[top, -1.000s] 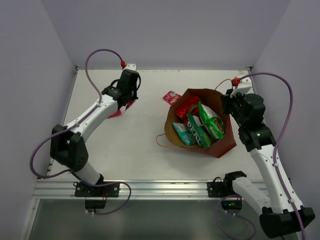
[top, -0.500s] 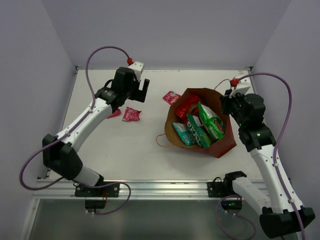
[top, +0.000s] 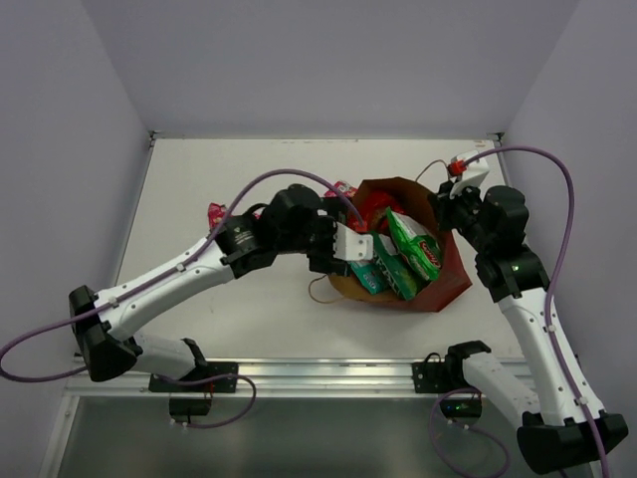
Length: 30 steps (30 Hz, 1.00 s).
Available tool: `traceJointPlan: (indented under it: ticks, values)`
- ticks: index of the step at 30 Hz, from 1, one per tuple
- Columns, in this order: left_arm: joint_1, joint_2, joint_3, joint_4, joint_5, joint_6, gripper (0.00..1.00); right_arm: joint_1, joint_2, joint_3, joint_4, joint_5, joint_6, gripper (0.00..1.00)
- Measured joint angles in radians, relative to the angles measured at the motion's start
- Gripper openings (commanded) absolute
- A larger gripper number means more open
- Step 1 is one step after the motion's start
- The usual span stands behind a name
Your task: Take the snacks out of the paper bag
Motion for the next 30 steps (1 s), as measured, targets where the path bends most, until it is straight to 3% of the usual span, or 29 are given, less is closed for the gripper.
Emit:
traceJointPlan:
  ticks: [8, 12, 22, 30]
  values:
    - [-0.089, 0.169, -0.023, -0.082, 0.004, 0.201, 0.95, 0.009, 0.0, 0.001, 0.0, -0.023, -0.01, 0.04]
    - [-0.103, 0.225, -0.021, -0.089, 0.021, 0.238, 0.87, 0.011, 0.0, 0.001, 0.0, -0.023, -0.011, 0.04]
    - [-0.111, 0.365, -0.01, -0.087, 0.049, 0.291, 0.78, 0.026, -0.001, 0.001, 0.006, -0.024, -0.01, 0.04]
    - [-0.109, 0.435, -0.008, -0.056, 0.05, 0.318, 0.42, 0.028, -0.012, 0.0, 0.004, -0.024, -0.01, 0.04]
